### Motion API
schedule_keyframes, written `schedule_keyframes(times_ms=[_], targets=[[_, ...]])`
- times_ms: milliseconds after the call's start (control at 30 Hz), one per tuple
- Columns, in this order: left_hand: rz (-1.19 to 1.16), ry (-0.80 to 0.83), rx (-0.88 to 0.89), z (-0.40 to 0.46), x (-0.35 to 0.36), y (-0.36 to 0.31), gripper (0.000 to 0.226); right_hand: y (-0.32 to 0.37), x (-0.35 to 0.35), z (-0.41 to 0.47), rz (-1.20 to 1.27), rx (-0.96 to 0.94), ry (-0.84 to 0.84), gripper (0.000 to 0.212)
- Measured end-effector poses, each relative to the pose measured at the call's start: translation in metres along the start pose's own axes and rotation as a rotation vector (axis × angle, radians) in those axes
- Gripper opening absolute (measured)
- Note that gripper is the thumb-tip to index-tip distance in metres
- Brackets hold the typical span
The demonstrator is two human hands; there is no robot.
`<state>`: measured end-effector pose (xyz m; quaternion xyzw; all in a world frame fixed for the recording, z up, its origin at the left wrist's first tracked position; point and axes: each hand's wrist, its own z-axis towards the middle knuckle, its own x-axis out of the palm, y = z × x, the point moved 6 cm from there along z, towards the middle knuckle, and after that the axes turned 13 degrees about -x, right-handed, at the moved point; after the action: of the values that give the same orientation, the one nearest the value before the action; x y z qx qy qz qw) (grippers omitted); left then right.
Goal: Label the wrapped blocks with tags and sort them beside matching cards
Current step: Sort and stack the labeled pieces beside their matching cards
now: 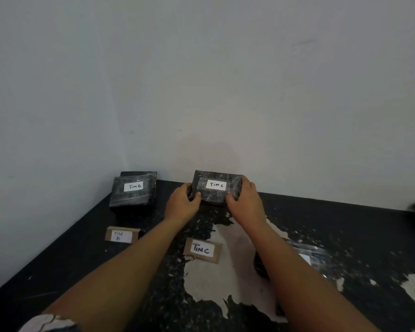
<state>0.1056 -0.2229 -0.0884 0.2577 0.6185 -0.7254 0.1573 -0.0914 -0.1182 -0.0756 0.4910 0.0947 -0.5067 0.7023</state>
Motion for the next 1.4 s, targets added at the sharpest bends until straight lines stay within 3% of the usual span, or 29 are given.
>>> schedule_keyframes(times_ms=[400, 633, 800, 867, 1000, 1200, 1400], targets=[[0.011, 0.044, -0.062, 0.069, 0.028, 0.051, 0.045, -0.031, 0.07, 0.038, -0.019, 0.077, 0.07, 0.072], [0.091, 0.038, -0.088, 0.089, 0.044, 0.056, 0.045, -0.051, 0.086, 0.049, -0.062, 0.161, 0.085, 0.054], [0.148, 0.045, -0.115, 0.094, 0.051, 0.057, 0.055, -0.055, 0.088, 0.054, -0.11, 0.152, 0.058, 0.062], [0.164, 0.051, -0.119, 0.093, 0.052, 0.057, 0.058, -0.052, 0.085, 0.054, -0.148, 0.146, 0.076, 0.062], [0.184, 0.037, -0.126, 0.082, 0.05, 0.055, 0.067, -0.04, 0.068, 0.049, -0.216, 0.122, 0.104, 0.042], [0.295, -0.082, -0.094, 0.051, 0.034, 0.032, 0.061, -0.025, 0.033, 0.03, -0.244, 0.089, 0.127, 0.049], [0.304, -0.044, 0.035, 0.009, 0.039, -0.01, 0.051, -0.014, -0.018, 0.003, -0.319, 0.037, 0.16, 0.053]])
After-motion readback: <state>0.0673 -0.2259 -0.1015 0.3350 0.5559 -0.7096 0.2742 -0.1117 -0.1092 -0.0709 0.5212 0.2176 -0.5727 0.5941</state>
